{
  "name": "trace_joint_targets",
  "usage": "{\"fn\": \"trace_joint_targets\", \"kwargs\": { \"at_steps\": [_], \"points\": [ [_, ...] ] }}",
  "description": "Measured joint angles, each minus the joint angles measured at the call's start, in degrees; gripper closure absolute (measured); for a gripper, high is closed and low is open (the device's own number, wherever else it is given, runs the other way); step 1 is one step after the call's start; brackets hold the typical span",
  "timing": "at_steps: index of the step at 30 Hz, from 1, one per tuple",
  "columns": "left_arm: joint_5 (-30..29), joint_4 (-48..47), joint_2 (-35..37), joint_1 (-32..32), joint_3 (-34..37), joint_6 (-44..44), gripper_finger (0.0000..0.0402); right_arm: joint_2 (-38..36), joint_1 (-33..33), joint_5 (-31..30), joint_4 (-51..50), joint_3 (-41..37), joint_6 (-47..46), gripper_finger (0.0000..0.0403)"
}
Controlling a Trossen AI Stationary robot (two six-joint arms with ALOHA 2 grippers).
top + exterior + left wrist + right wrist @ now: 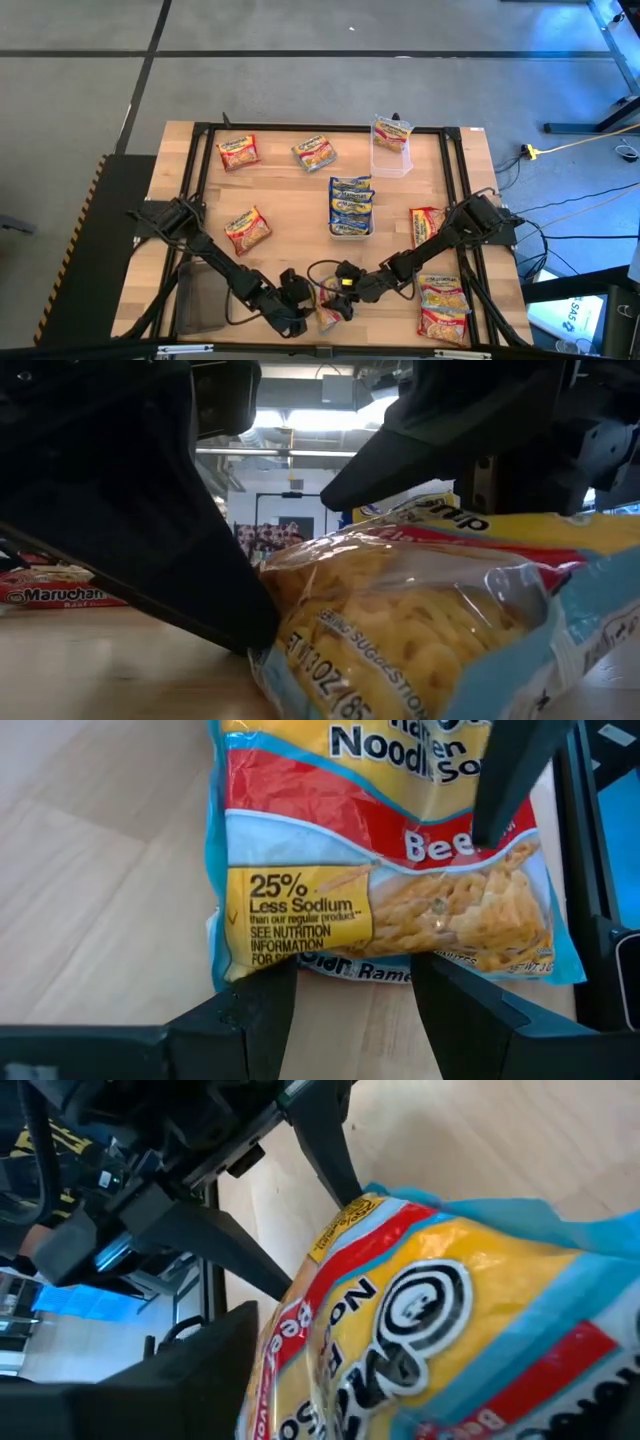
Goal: Sort Maruchan noodles
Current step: Put the light blue noodle pack in the transparent bin
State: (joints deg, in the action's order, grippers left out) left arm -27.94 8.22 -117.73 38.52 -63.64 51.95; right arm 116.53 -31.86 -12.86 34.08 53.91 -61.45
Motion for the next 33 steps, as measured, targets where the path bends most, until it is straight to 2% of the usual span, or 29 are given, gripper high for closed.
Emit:
{"fn": "trace_joint_targets", "kwargs": {
  "at_steps": [9, 15, 18, 24, 28, 33],
  "points": [
    [0.77, -0.1, 0.04, 0.0, 0.0, -0.03, 0.0208, 0.0, 0.02, 0.12, 0.32, 0.0, 1.93, 0.025],
    [7.06, -6.22, 3.1, 0.2, 0.02, 0.07, 0.0208, -2.29, 0.02, 1.98, -1.65, 0.0, 10.0, 0.0306],
    [9.35, -11.2, 5.96, 1.05, 0.11, 0.05, 0.0208, -5.45, 0.0, 2.57, -5.5, 0.01, 13.93, 0.0314],
    [9.24, -21.78, 11.82, 2.39, 0.15, 0.01, 0.0208, -15.59, 0.0, 3.39, -20.85, 0.02, 21.82, 0.0304],
    [10.61, -24.78, 14.17, 2.4, 0.11, -0.32, 0.0208, -24.59, 0.11, 1.24, -33.42, 0.04, 26.28, 0.0302],
    [13.27, -26.74, 15.94, 0.95, 0.11, -5.65, 0.0208, -35.7, 1.84, 0.03, -46.81, 0.07, 32.17, 0.03]
  ]
}}
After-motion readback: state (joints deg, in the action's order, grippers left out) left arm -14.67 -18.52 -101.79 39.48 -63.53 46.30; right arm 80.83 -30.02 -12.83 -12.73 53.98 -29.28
